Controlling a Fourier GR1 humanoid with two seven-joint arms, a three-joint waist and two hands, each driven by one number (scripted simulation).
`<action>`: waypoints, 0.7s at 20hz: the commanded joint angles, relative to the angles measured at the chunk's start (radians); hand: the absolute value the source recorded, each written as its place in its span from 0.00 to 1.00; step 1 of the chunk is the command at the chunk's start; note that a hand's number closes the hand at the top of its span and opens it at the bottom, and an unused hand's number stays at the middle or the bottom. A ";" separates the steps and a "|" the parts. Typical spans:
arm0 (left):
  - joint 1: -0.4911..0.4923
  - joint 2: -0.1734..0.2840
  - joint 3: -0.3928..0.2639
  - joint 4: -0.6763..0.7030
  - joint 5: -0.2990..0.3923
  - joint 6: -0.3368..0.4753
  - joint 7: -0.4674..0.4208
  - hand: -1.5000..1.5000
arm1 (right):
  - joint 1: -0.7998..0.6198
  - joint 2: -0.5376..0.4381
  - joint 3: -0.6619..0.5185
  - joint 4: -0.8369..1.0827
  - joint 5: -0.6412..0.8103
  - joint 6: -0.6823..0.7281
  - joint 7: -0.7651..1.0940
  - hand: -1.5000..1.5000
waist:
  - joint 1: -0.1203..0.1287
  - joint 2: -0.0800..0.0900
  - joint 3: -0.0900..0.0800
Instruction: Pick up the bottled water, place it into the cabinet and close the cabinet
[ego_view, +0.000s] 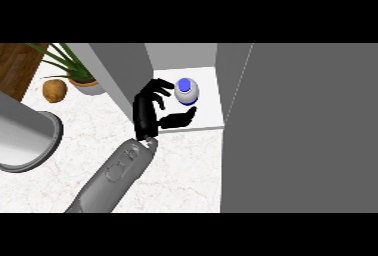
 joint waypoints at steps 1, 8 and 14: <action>-0.234 0.076 0.094 0.219 0.012 -0.109 0.048 0.00 | 0.007 0.004 0.008 0.000 -0.002 -0.001 0.000 0.00 | -0.020 0.030 -0.010; -0.331 0.058 0.181 0.500 0.048 -0.208 -0.095 0.00 | 0.010 0.043 0.063 -0.010 0.050 -0.045 0.007 0.00 | -0.011 0.034 -0.012; -0.391 0.028 0.250 0.626 0.066 -0.182 -0.183 0.00 | 0.022 0.000 0.022 0.004 0.029 -0.002 -0.024 0.00 | -0.019 0.037 -0.011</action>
